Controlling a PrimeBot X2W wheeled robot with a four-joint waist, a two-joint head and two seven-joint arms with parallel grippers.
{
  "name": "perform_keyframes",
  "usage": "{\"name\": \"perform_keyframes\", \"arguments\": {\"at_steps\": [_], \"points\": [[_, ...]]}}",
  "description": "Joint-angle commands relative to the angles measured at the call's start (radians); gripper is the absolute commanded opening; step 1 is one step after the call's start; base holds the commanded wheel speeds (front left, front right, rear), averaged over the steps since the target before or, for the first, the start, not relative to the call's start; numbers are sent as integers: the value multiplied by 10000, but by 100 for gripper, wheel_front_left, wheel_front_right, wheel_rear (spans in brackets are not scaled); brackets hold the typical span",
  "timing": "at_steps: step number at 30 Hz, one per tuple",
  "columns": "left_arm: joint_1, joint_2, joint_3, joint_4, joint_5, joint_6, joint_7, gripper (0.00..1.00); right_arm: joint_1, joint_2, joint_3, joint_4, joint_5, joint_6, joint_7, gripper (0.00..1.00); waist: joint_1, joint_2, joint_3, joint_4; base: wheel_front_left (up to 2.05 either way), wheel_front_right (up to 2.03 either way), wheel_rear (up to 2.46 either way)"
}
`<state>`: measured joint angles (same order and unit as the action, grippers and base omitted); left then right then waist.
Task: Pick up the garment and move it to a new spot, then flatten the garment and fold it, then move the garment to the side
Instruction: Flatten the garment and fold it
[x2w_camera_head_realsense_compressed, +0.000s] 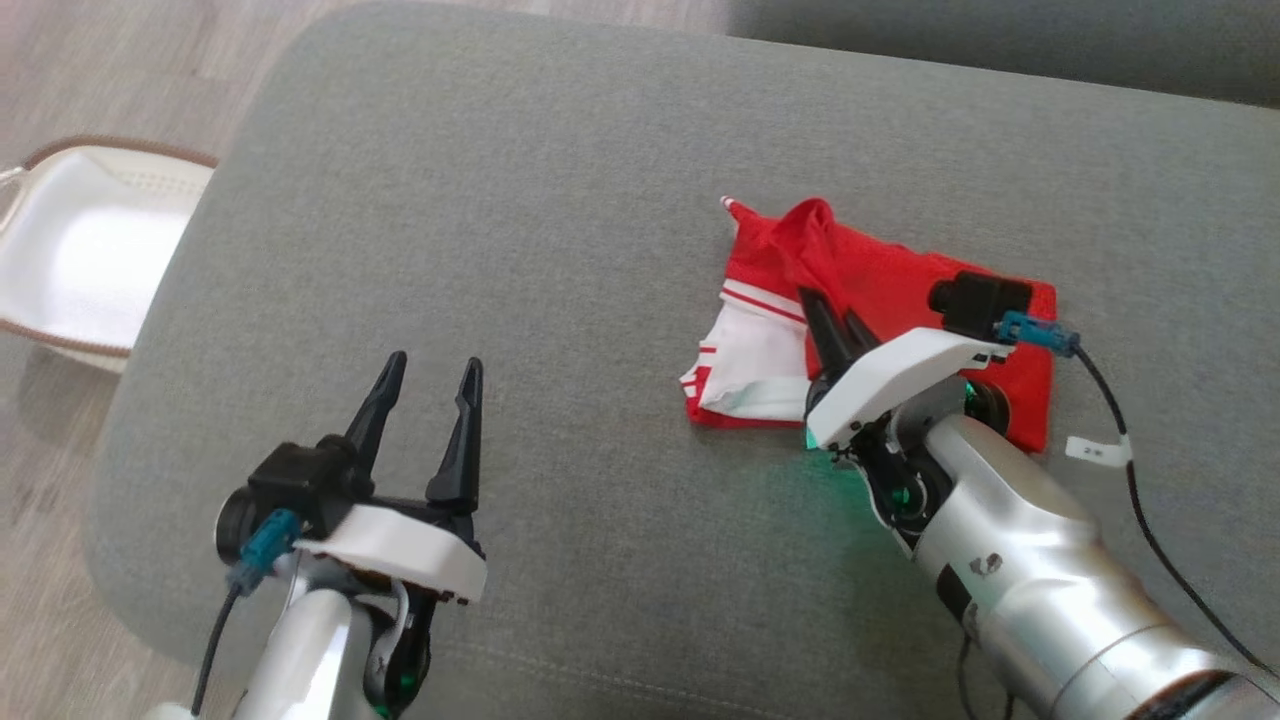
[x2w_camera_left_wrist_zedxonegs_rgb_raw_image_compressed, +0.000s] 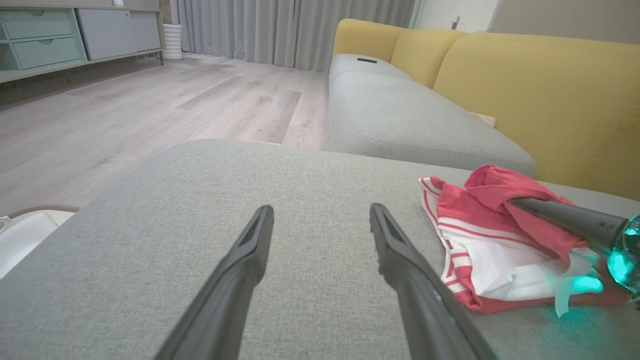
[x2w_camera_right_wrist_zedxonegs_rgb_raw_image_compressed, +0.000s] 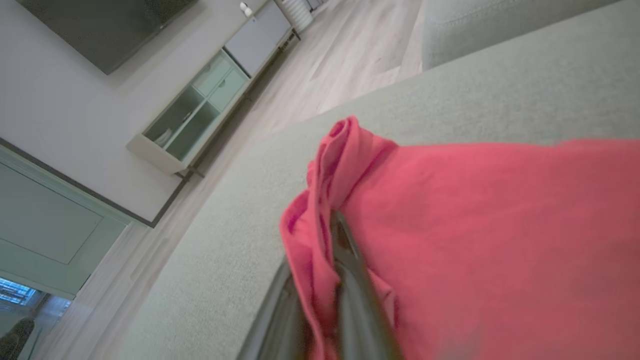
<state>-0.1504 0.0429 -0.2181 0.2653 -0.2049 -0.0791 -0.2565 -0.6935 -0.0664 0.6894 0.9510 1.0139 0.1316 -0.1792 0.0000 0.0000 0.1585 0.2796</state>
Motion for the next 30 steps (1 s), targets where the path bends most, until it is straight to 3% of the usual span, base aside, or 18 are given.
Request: {"name": "perform_keyframes", "arguments": {"at_steps": [1, 7, 8, 15, 21, 23, 26, 30], "points": [[-506, 74, 239, -258, -6, 35, -53, 100, -264, 161, 358, -143, 249, -9, -187, 0, 0, 0, 59, 99, 0, 0, 0], [-533, 74, 245, -261, -19, 74, -53, 100, -452, 162, 1668, 184, 1016, -9, -362, 0, 0, 0, 113, 164, 0, 0, 0], [-537, 74, 248, -258, -32, 86, -53, 100, -454, 162, 1894, 150, 1104, -9, -398, 100, 0, 0, 112, 154, 0, 0, 0], [-459, 74, 134, -181, -98, 98, -53, 100, -445, 162, 3140, -877, 2042, -9, -495, 100, 0, 0, -17, -158, 0, 0, 0], [-392, 74, 293, -393, -156, 222, -53, 100, -1101, 162, 3380, -971, 2009, -9, -783, 100, 0, 0, -257, -774, 0, 0, 0], [-393, 74, 427, -555, -163, 269, -53, 100, -1405, 162, 2981, -726, 1423, -9, -814, 100, 0, 0, -339, -1024, 0, 0, 0], [-422, 74, 657, -847, -143, 339, -53, 100, -1681, 137, 1675, -414, -436, -9, -820, 100, 0, 0, -412, -1400, 0, 0, 0], [-474, 74, 918, -1287, -211, 439, -53, 100, -1050, -302, -186, -921, -2716, -9, -823, 100, 0, 0, -494, -1791, 0, 0, 0]]}}
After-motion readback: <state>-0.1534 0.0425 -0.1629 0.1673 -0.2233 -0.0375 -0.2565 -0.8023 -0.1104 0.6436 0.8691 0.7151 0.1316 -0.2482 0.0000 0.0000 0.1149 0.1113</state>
